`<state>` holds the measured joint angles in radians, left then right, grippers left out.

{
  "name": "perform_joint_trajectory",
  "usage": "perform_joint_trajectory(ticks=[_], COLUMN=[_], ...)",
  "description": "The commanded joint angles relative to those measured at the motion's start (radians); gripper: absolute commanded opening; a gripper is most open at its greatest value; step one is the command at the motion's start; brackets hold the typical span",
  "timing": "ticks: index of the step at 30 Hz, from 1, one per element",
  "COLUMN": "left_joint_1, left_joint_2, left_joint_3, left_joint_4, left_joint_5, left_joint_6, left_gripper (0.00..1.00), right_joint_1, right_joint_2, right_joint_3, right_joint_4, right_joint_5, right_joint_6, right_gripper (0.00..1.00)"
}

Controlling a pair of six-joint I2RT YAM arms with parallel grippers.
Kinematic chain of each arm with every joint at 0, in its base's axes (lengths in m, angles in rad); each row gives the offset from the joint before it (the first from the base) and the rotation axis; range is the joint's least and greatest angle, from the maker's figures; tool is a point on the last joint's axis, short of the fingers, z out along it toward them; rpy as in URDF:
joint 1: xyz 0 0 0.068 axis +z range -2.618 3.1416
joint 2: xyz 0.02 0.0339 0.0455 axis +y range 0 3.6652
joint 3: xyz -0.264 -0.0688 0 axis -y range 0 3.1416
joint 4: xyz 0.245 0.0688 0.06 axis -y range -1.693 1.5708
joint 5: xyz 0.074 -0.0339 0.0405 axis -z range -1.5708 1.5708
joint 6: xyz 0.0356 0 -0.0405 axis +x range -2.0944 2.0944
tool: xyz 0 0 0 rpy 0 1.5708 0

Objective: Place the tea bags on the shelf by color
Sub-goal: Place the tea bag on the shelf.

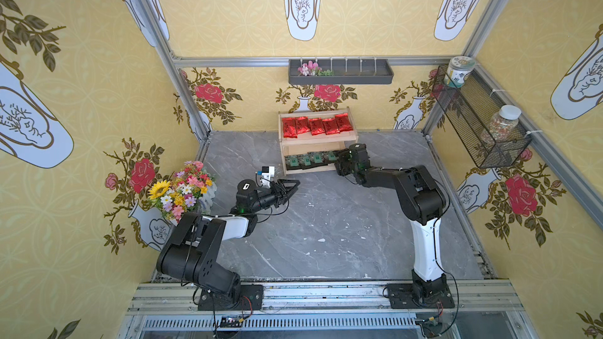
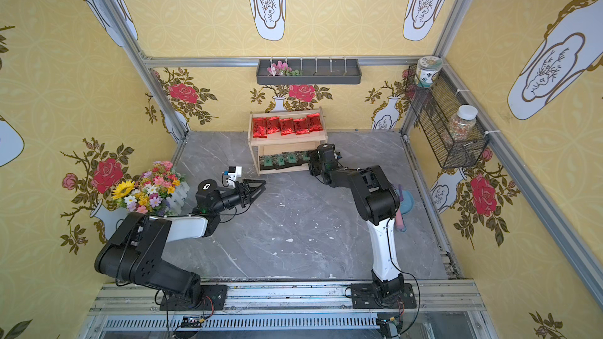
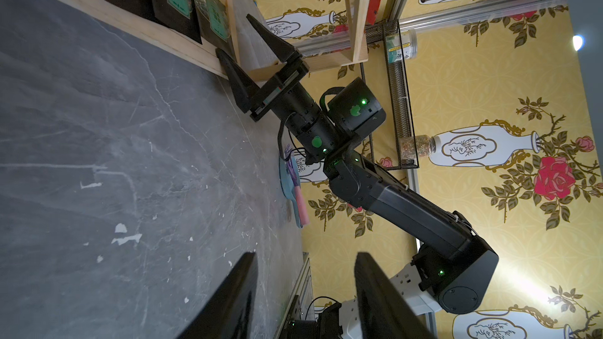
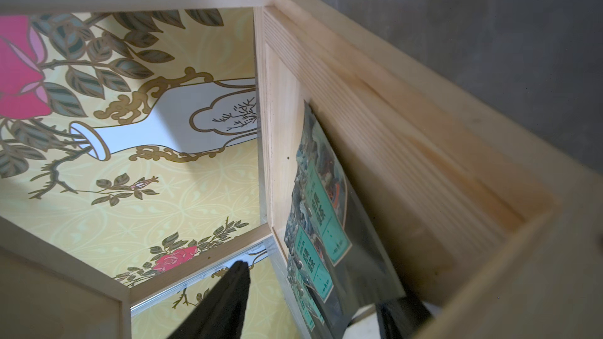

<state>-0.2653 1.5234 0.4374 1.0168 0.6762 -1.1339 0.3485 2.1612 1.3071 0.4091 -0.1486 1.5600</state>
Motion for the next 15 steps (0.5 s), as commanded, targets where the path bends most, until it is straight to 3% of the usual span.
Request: perform_joint_trajectory(ticks=[1,15], left_joint_1=[0.002,0.006], left_joint_2=[-0.003,-0.008], left_joint_3=[0.0,0.002], left_joint_4=[0.001,-0.007], left_joint_5=[0.007,0.002], left_joint_6=[0.012,0.017], left_gripper=[0.54,0.54], right_joint_1=[0.005,0.023], right_joint_2=[-0.016,-0.057], right_joint_3=[0.017,0.12], right_joint_4=[-0.174,-0.435], right_joint_5=[0.038,0.097], right_joint_6=[-0.033,-0.08], right_gripper=[0.65,0.68])
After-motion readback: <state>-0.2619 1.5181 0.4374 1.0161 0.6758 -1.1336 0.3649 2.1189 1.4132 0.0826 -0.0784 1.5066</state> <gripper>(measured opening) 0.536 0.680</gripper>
